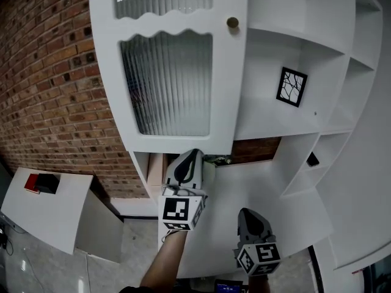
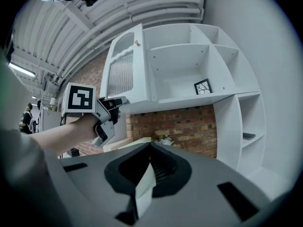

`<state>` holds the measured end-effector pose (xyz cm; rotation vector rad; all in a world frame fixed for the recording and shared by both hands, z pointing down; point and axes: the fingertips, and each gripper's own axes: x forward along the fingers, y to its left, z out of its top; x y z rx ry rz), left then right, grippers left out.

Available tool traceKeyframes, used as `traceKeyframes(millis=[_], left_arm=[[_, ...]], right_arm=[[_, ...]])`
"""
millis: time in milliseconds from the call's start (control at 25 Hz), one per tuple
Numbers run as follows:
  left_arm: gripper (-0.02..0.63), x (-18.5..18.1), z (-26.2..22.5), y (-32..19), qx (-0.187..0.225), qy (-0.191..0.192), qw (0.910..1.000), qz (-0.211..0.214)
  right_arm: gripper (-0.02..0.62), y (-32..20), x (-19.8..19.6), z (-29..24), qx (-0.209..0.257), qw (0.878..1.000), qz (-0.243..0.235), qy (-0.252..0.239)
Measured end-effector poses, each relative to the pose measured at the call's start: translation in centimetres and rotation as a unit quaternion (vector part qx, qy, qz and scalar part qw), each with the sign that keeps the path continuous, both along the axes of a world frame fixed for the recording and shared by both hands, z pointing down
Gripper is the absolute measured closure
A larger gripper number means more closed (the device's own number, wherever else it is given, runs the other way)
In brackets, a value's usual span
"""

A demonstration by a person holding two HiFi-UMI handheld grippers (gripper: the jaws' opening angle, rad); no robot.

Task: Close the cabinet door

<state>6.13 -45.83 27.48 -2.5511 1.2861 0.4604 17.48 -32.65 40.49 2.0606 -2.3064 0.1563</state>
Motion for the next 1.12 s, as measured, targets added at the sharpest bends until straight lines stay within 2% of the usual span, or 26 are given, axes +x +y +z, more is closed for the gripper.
traceKeyframes(millis=[320, 760, 1120], left_arm=[[0.592, 0.4, -0.1, -1.5, -0.006, 0.004, 0.9999, 0.011], [0.591, 0.8, 0.4, -1.8, -0.018, -0.032, 0.9992, 0.013], [0.591, -2.1, 3.6, 0.3, -0.065, -0.039, 0.9971, 0.007]], right_arm=[[0.594, -0.9, 0.4, 0.0, -0.007, 1.0, 0.011, 0.0], [0.594, 0.0, 0.2, -0.3, 0.004, 1.0, 0.026, -0.006], [0.594, 1.5, -0.9, -0.9, 0.015, 1.0, 0.026, -0.004]])
